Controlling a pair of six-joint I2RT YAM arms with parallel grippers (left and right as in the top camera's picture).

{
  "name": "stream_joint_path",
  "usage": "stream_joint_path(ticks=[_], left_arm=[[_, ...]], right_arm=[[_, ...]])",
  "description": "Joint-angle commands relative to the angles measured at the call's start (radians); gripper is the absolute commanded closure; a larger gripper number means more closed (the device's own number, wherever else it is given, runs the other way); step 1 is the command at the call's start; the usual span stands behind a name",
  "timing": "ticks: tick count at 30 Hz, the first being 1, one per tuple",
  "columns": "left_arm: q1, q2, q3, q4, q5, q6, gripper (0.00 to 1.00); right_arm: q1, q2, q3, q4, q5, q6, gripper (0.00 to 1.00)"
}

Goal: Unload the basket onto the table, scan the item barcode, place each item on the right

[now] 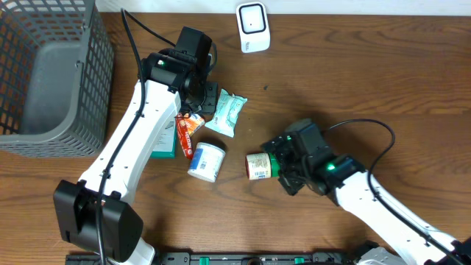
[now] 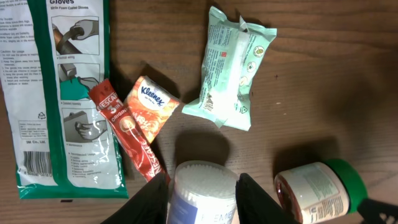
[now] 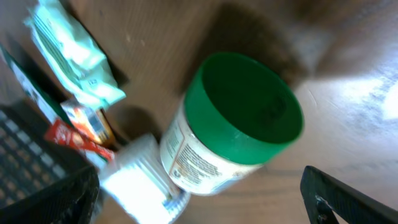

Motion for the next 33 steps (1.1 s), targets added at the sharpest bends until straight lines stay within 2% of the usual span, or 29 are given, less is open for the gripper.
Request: stream_joint_path(ticks=[1, 7, 15, 17, 19, 28, 31, 33], left_arm=[[0.001, 0.003, -0.009, -0.005, -0.019, -0.001, 0.62], [0.001, 0.003, -0.009, -0.007, -0.019, -0.001, 0.62], [0.001, 0.003, -0.009, -0.008, -0.019, -0.001, 0.62], [0.001, 0.003, -0.009, -0.008, -0.019, -0.001, 0.62], [0.001, 0.003, -0.009, -0.008, -0.019, -0.001, 0.62], [0.003, 0.003, -0.009, 0.005, -0.021, -0.001, 0.61], [0.012, 0.003, -0.009, 0.020, -0.020, -0.001, 0.61], [0.018, 0.003, -0.009, 0.026, -0.020, -0.001, 0.61]], right_arm=[[0.040, 0.048, -0.002, 0.010, 0.164, 0.161, 0.01], [0.055, 0.148, -0.002, 0.037, 0.113, 0.259, 0.01], [0.051, 0.233, -0.002, 0.099, 0.158, 0.275, 0.01], [0.051, 0.241, -0.002, 0.112, 0.176, 0.268, 0.04], [0.051, 0.240, -0.002, 0.112, 0.202, 0.224, 0.12], [0.008, 0.182, -0.002, 0.112, 0.206, -0.024, 0.19], [-0.013, 0.148, -0.002, 0.112, 0.210, -0.116, 0.27], [-0.021, 0.140, -0.002, 0.111, 0.208, -0.121, 0.30]])
